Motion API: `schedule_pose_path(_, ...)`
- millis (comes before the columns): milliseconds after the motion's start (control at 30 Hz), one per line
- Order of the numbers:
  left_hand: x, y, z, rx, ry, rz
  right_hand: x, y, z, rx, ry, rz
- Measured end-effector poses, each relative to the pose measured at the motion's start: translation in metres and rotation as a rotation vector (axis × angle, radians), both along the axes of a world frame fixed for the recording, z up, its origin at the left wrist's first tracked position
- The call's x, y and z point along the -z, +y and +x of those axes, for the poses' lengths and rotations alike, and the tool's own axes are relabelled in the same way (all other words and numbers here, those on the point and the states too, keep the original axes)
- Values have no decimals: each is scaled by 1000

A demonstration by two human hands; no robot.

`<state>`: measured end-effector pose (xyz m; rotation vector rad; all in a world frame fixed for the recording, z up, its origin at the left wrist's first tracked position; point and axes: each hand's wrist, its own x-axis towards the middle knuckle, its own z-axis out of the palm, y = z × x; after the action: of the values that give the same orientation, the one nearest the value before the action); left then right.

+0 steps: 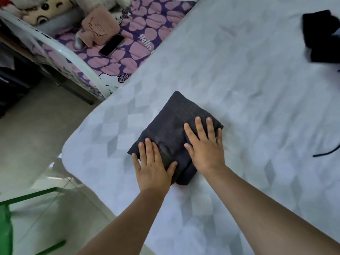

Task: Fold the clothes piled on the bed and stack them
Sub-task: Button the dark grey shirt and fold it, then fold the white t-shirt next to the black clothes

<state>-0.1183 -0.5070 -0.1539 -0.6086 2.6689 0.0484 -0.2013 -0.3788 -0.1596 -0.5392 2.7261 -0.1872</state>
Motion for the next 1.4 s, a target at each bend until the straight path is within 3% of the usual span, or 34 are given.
schedule_pose_path(167, -7, -8, -9, 40, -105, 21, -8, 10, -16, -22, -227, -22)
schedule_pose_path(267, -27, -10, -13, 37, -116, 87, -35, 17, -9, -13, -157, -120)
schedule_pose_path(400, -71, 2, -12, 52, -11, 285, -70, 41, 34, 168, -168, -204)
schedule_pose_path(600, -130, 42, 9, 175, -97, 520, -118, 97, 113, 431, -251, -182)
schedule_pose_path(1000, -220, 162, 46, 483, -86, 807, -221, 211, 247, 998, -78, -202)
schedule_pose_path(1167, -238, 217, 50, 606, -65, 862, -235, 255, 263, 1100, -19, -205)
schedule_pose_path(1400, -234, 292, 43, 604, -74, 867, -237, 340, 242, 1078, 24, -205)
